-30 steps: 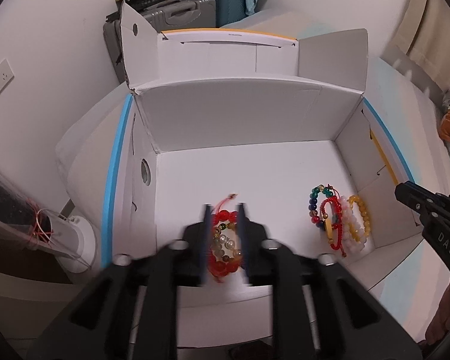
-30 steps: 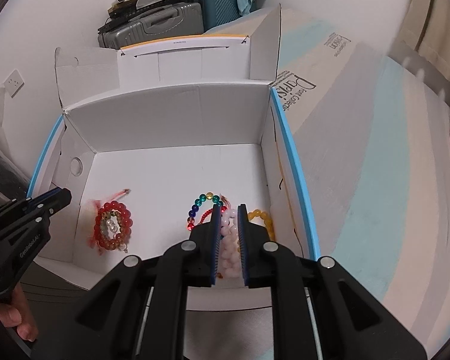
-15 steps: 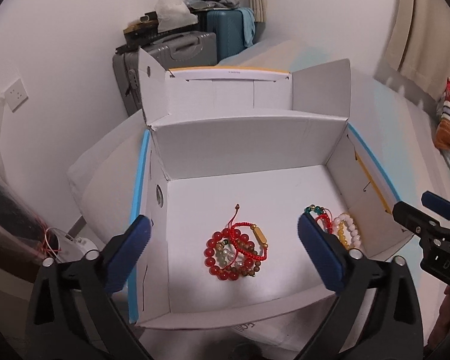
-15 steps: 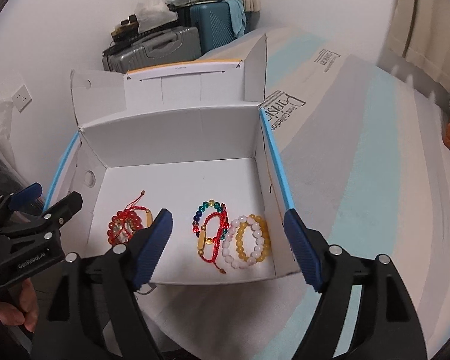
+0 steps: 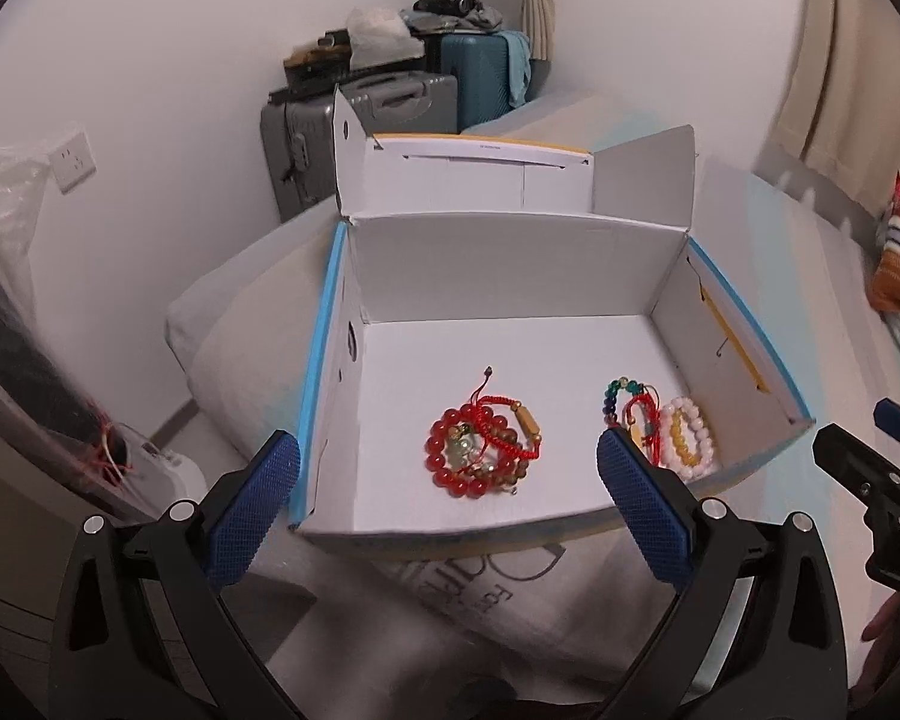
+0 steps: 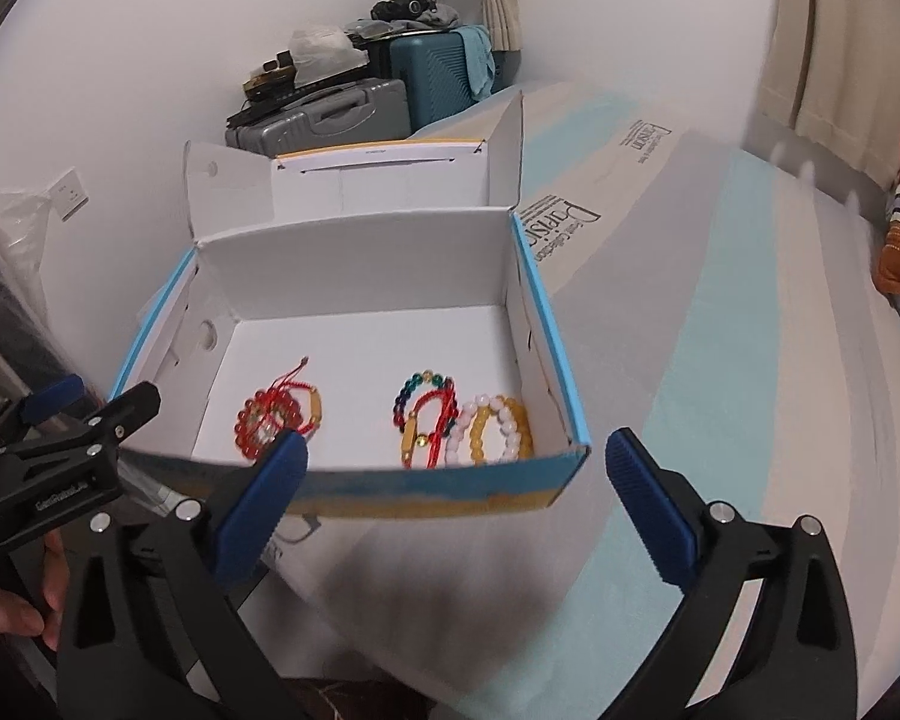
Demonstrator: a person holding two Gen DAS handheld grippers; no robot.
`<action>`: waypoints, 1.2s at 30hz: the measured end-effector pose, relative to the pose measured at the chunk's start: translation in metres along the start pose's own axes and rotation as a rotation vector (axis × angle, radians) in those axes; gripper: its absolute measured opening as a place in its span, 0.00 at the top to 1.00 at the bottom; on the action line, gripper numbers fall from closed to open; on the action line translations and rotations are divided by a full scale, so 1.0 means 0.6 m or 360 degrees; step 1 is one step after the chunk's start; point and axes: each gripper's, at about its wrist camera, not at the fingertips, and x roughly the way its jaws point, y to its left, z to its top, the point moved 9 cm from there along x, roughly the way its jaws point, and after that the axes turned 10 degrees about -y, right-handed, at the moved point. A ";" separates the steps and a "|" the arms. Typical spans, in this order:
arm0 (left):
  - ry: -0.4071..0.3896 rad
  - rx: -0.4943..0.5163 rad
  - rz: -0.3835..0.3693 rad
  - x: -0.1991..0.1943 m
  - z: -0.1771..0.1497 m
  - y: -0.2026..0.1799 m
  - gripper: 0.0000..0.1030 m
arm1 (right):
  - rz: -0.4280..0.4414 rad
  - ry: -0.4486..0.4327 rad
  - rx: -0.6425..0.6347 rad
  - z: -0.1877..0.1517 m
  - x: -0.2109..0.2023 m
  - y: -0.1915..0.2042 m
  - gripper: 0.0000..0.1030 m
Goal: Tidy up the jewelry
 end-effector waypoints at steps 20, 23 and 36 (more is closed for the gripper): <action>-0.0046 0.0033 -0.0004 -0.044 -0.039 -0.015 0.05 | -0.0032 -0.0051 0.0060 -0.034 -0.041 -0.015 0.07; -0.0041 0.0031 -0.0001 -0.042 -0.040 -0.014 0.05 | -0.0038 -0.0056 0.0052 -0.036 -0.042 -0.015 0.07; -0.0033 -0.0009 -0.0004 -0.043 -0.037 -0.010 0.05 | -0.0053 -0.0058 0.0042 -0.035 -0.041 -0.016 0.07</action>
